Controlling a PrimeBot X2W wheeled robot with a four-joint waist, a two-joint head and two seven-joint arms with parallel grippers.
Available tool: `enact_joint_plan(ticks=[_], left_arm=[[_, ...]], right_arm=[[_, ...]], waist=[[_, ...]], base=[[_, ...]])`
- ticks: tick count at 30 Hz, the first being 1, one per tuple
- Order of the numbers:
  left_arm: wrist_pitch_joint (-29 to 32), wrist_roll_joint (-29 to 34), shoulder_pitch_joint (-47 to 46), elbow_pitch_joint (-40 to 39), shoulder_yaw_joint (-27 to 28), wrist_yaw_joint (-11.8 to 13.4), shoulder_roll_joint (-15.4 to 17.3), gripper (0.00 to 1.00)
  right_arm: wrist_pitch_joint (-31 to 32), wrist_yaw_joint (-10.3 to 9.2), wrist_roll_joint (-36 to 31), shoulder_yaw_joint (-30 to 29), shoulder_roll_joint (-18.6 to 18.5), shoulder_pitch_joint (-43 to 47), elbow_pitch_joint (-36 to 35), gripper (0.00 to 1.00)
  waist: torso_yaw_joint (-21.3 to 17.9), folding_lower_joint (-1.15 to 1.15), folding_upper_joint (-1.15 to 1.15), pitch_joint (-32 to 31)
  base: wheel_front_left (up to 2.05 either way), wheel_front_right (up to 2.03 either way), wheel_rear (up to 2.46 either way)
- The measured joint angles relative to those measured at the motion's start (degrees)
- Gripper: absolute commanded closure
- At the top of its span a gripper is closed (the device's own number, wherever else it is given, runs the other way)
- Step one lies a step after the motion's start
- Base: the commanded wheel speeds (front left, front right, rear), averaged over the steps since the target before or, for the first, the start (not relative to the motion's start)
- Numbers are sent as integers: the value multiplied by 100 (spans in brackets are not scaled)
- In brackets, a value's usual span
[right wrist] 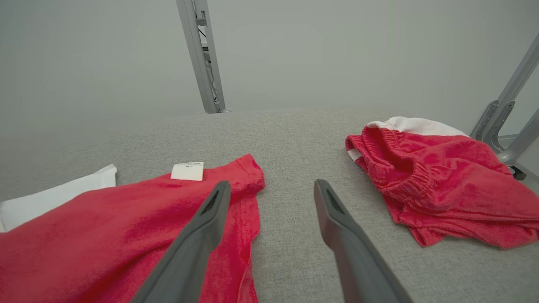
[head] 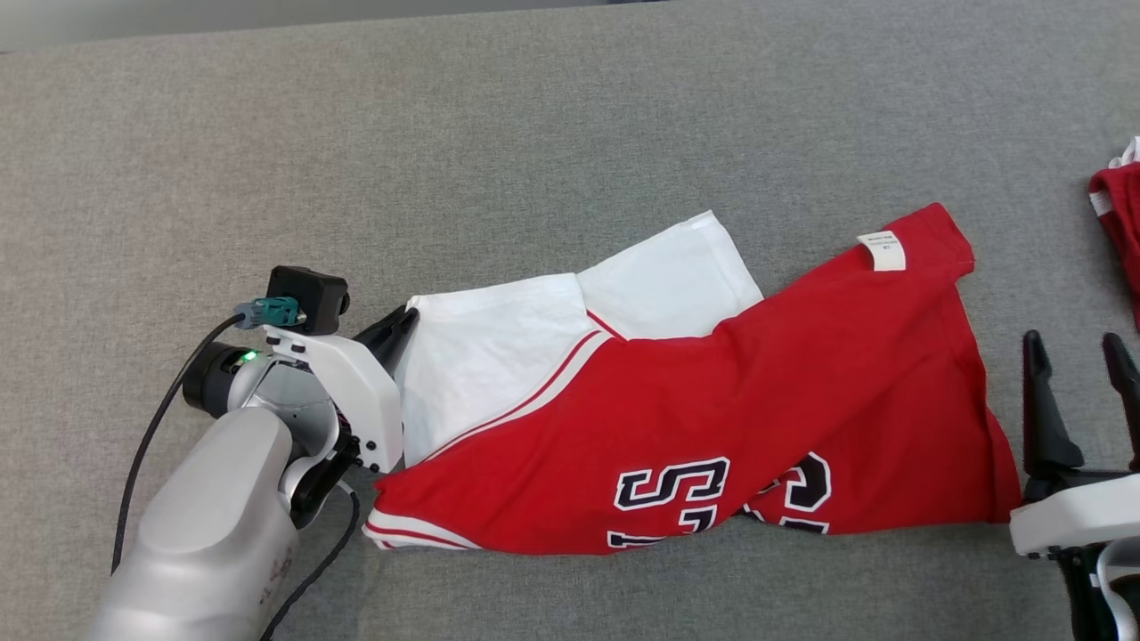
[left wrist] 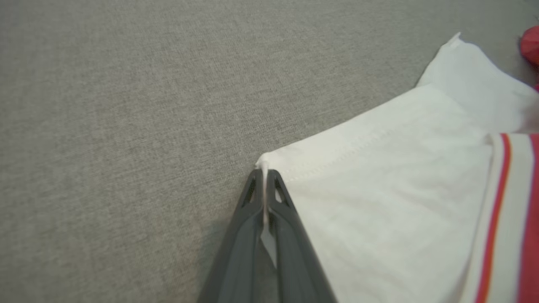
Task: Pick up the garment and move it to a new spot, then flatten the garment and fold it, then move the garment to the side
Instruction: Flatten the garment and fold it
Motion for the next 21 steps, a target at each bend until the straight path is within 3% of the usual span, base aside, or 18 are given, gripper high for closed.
enact_joint_plan(ticks=[9,21], left_arm=[[-334,-93,-321,142,-321,-4,-46,100],[-739,-271,-621,381,-710,-12,-159,100]], right_arm=[[69,0,211,-188,-557,-619,1068,0],[760,0,528,942,-1314,-2098,2805,0]], waist=[[249,0,0,224],[509,0,0,427]], base=[[0,0,0],[0,0,0]])
